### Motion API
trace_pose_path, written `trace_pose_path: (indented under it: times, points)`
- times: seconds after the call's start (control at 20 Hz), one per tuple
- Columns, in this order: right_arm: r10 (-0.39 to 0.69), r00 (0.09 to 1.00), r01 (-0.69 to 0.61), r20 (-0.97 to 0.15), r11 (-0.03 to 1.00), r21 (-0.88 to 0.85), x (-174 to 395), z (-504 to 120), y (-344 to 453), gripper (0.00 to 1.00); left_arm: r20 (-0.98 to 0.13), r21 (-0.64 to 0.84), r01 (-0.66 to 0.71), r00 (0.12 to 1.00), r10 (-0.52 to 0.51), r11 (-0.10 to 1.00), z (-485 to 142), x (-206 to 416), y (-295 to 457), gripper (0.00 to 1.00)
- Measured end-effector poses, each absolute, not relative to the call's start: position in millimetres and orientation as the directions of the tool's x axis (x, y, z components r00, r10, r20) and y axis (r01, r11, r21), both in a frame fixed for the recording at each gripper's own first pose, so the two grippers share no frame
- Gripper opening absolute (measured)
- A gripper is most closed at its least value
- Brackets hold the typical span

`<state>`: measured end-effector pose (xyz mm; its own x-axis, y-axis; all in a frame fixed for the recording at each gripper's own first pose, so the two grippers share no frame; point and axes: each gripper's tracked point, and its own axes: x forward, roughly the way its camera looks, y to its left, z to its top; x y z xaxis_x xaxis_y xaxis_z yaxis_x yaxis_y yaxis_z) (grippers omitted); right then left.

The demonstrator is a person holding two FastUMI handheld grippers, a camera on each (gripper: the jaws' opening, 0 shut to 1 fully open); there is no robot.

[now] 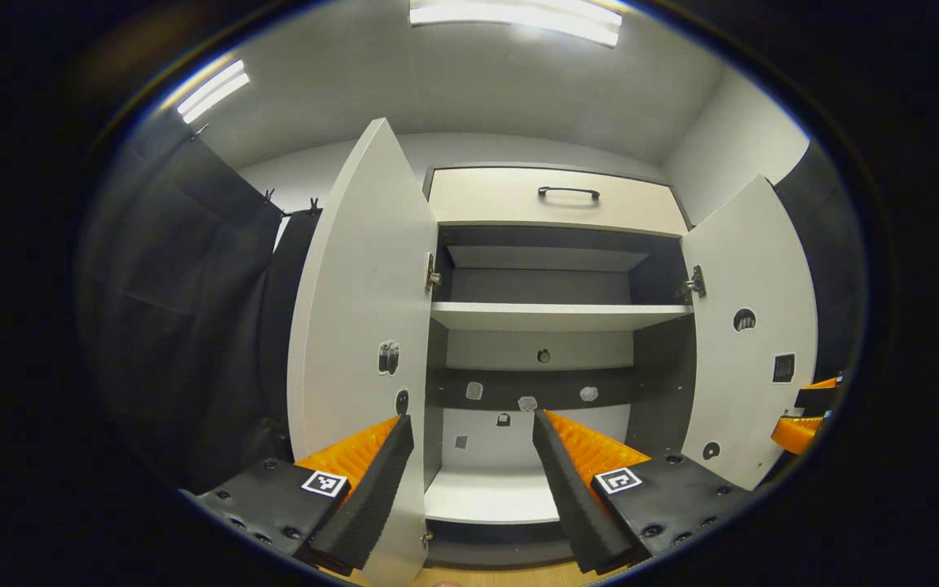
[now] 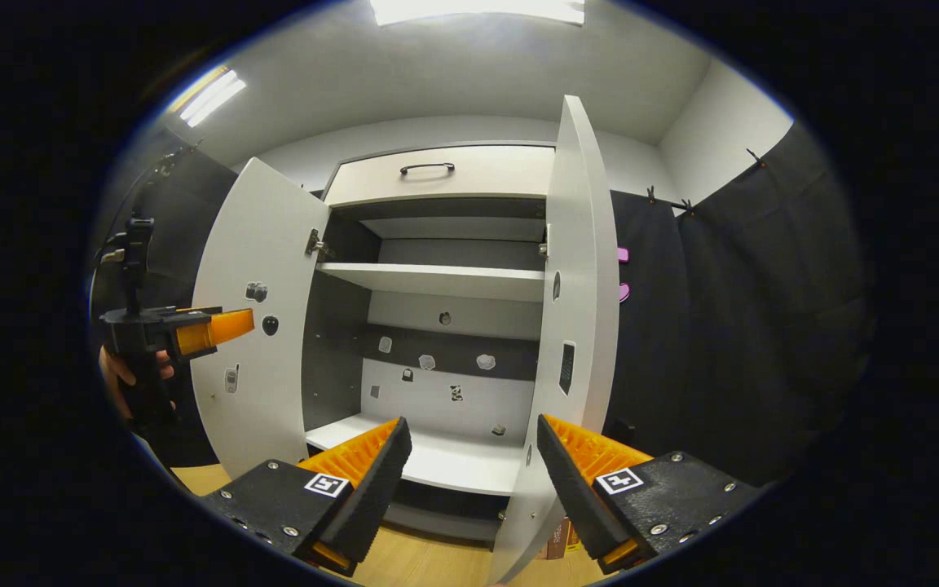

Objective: Open the right door of the double-door shoe cabinet with the right hand, and open the left door with the left hand.

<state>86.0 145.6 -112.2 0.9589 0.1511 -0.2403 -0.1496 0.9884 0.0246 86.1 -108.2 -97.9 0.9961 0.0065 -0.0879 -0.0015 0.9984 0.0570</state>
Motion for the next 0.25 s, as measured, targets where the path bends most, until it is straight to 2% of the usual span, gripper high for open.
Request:
trace_pose_path:
  times: [0.1,0.25]
  points:
    - [0.15,0.96,-0.149,-0.236,0.989,0.019,85.3,-111.4,145.0,0.97,-0.083,0.049,-0.004,0.997,0.008,0.999,-97.6,86.4,-106.9,0.96]
    - [0.15,0.959,-0.149,-0.24,0.989,0.022,84.5,-112.3,144.9,0.94,-0.082,0.051,-0.007,0.997,0.011,0.999,-97.5,87.1,-106.0,0.95]
